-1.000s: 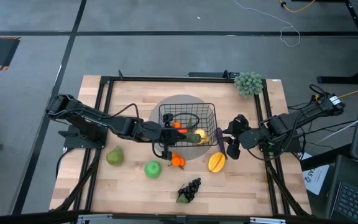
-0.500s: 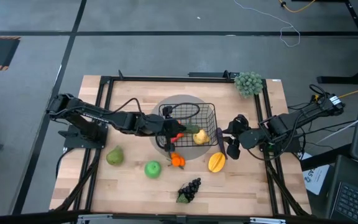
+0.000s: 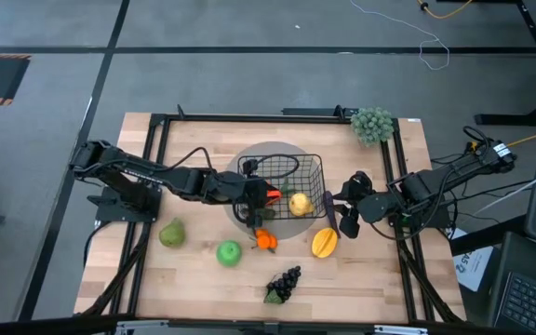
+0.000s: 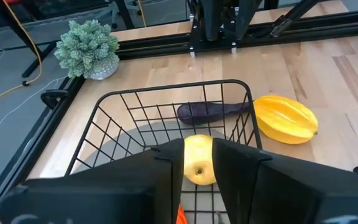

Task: Build produce basket
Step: Put the purple eggplant into the wire basket

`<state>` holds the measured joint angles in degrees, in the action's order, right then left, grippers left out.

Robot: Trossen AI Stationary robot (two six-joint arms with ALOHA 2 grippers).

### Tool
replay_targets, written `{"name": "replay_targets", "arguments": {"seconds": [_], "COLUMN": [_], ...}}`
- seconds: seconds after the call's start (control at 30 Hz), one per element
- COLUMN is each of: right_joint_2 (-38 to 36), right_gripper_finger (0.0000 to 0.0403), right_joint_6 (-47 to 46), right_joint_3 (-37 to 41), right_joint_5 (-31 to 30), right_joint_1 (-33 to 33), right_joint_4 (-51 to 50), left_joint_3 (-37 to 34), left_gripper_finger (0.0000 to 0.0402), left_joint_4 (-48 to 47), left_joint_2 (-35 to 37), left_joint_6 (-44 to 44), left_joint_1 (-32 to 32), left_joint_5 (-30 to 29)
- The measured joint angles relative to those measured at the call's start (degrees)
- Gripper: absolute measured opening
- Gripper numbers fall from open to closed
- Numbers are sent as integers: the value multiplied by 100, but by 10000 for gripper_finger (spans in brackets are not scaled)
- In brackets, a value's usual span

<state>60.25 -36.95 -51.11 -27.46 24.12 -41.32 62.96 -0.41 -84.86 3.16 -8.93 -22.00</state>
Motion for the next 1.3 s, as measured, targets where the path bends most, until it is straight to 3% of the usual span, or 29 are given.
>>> {"name": "replay_targets", "arguments": {"seconds": [0.97,1.13,1.3], "right_joint_2": [0,3,152], "right_gripper_finger": [139,139,139], "right_joint_6": [-81,-1001,-2199], "right_joint_3": [0,0,0], "right_joint_5": [0,5,51], "right_joint_1": [0,82,349], "right_joint_4": [-38,-320,-1251], "left_joint_3": [0,0,0], "left_gripper_finger": [69,69,69], "left_joint_4": [0,-2,0], "left_joint_2": [0,0,0], "left_joint_6": [227,545,638], "left_joint_1": [2,2,2], "left_joint_5": [2,2,0]}}
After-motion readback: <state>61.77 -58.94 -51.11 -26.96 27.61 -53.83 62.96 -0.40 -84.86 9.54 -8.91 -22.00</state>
